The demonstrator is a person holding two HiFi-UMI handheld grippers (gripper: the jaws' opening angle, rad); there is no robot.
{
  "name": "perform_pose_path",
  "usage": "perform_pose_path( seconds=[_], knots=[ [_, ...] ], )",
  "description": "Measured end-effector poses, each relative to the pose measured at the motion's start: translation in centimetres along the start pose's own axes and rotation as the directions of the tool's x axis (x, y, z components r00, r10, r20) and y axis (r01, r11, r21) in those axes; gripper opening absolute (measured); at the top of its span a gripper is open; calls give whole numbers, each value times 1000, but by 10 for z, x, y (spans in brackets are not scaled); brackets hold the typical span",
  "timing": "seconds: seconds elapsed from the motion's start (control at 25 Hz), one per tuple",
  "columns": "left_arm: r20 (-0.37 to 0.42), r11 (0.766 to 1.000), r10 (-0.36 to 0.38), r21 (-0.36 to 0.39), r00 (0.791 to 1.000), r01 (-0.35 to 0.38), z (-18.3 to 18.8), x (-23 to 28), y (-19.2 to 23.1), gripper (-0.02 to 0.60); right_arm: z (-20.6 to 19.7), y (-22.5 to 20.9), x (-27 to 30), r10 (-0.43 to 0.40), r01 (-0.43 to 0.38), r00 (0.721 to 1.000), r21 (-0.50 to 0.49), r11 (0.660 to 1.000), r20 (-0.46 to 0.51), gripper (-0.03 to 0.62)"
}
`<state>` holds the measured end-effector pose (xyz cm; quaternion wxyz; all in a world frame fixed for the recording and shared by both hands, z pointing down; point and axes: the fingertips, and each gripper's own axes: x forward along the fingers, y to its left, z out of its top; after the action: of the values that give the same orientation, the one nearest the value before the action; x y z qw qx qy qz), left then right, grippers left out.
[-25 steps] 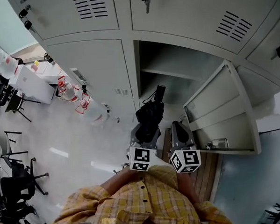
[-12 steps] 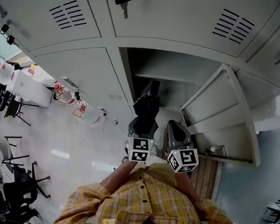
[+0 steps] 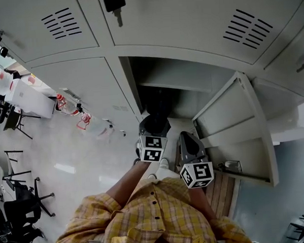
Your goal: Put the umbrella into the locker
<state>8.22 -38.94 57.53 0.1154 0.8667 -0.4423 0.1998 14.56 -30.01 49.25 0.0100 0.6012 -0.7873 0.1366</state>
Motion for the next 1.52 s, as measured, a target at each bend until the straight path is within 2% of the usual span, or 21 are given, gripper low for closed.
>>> perform_pose_path(
  seconds=[0.52, 0.72, 0.96, 1.52],
  knots=[
    [35, 1000, 20, 0, 999, -20, 34, 47, 9, 245, 2, -1, 5, 6, -6, 1000, -14, 1000, 3, 0],
    [55, 1000, 23, -2, 998, -23, 38, 59, 10, 245, 2, -1, 3, 4, -4, 1000, -22, 1000, 0, -1],
    [113, 999, 42, -7, 993, -41, 42, 74, 12, 245, 1, -2, -1, -8, 8, 1000, -38, 999, -4, 0],
    [169, 997, 82, 2, 982, -84, 54, 101, 17, 247, -3, -11, -13, -42, 42, 999, -48, 998, -5, -1]
  ],
)
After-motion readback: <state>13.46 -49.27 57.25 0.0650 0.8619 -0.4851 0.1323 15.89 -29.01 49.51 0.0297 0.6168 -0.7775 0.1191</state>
